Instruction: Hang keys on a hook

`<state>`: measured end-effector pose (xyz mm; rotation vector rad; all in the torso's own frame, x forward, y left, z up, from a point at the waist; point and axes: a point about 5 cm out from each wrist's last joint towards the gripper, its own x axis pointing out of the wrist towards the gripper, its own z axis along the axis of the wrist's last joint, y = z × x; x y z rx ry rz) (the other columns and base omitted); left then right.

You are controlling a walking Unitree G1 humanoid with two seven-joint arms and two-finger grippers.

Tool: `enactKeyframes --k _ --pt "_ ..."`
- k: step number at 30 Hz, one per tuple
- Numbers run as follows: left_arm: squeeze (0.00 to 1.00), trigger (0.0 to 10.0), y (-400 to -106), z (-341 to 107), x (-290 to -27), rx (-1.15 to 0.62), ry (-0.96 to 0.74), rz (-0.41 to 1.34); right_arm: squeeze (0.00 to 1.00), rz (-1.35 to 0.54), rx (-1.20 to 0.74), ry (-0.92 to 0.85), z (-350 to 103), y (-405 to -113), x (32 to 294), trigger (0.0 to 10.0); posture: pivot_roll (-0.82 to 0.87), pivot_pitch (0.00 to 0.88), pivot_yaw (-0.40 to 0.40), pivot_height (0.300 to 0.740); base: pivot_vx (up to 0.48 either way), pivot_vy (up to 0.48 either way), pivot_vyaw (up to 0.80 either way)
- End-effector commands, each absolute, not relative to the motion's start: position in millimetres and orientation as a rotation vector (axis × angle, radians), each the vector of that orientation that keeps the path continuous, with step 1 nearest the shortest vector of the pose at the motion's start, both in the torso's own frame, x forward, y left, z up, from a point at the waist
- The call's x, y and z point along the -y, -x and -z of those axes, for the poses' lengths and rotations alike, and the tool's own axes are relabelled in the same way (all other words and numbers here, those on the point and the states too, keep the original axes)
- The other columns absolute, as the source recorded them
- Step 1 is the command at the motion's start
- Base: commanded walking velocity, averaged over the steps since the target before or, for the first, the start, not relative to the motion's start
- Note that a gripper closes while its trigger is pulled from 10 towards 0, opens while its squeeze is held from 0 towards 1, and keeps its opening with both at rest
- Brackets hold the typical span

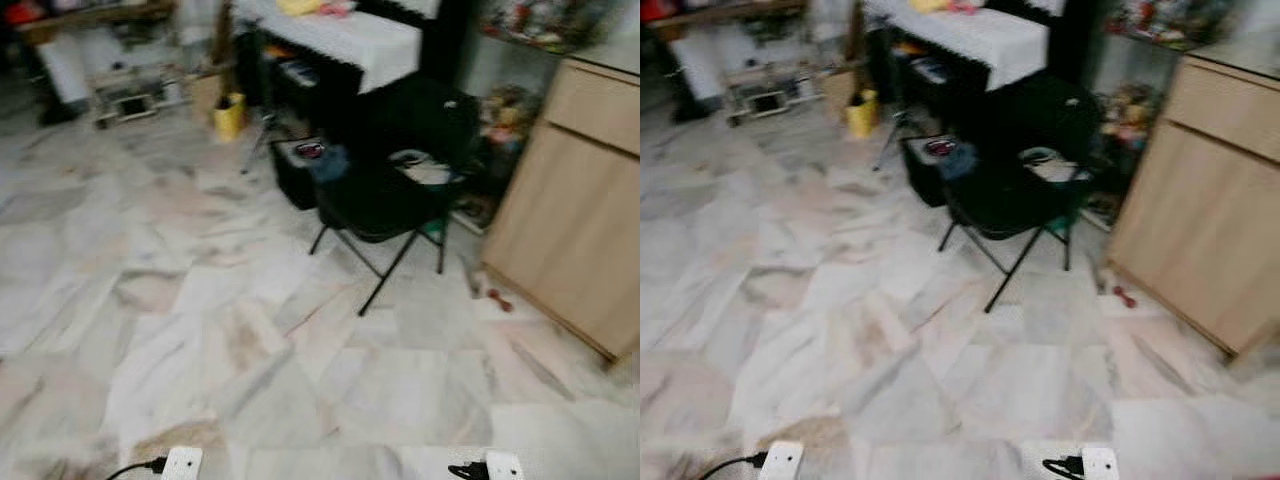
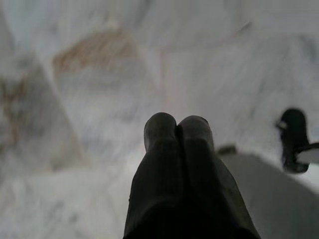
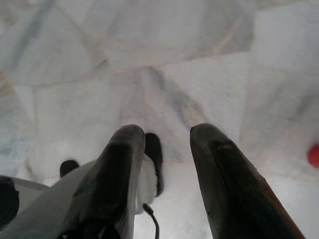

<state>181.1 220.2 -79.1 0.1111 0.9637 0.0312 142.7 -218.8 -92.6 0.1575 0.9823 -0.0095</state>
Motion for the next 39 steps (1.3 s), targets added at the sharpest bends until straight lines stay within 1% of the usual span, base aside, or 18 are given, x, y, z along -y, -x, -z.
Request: enactKeyframes --k 1,4,8,9,16,25,29,33,37,39 --pt "0.0 10.0 -171 83 -224 -0.996 -0.13 -0.027 0.0 0.015 -0.98 -0.166 92 -146 217 10.0 0.11 0.011 0.031 0.74 0.0 0.0 -0.63" --pt "0.0 10.0 -173 82 -224 -0.983 -0.154 -0.019 0.0 0.026 -0.987 -0.175 92 -146 217 10.0 0.12 0.013 0.025 0.74 0.0 -0.197 -0.63" --pt "0.0 10.0 -172 83 -224 -1.002 -0.158 -0.028 0.0 0.023 -0.992 -0.173 92 -145 218 10.0 0.12 0.019 0.02 0.74 0.0 -0.429 -0.63" --pt "0.0 10.0 -170 84 -224 -1.01 -0.139 -0.043 0.0 0.024 -0.995 -0.173 93 -145 218 10.0 0.12 0.02 0.019 0.74 0.0 0.0 -0.63" --pt "0.0 10.0 -169 84 -224 -1.013 -0.153 -0.03 0.0 0.022 -0.998 -0.171 93 -143 219 10.0 0.13 0.033 0.014 0.74 0.0 0.0 -0.63" --pt "0.0 10.0 -171 83 -226 -1.003 -0.168 -0.027 0.0 0.031 -0.99 -0.182 93 -145 217 10.0 0.14 0.018 0.017 0.74 0.0 0.0 -0.62" --pt "0.0 10.0 -174 81 -227 -0.999 -0.168 -0.032 0.0 0.034 -0.986 -0.188 92 -148 215 10.0 0.15 0.0 0.024 0.74 0.0 0.0 -0.61" --pt "0.0 10.0 -180 78 -229 -0.985 -0.17 -0.044 0.0 0.034 -0.973 -0.193 91 -154 212 10.0 0.15 0.0 0.029 0.74 0.0 0.0 -0.62" --pt "0.0 10.0 -184 76 -230 -0.974 -0.179 -0.046 0.0 0.038 -0.962 -0.204 89 -159 209 10.0 0.16 0.0 0.032 0.74 0.0 -0.48 -0.61" --pt "0.0 10.0 -191 72 -232 -0.956 -0.16 -0.066 0.0 0.038 -0.948 -0.213 87 -167 206 10.0 0.18 0.0 0.032 0.74 0.0 -0.24 -0.61"
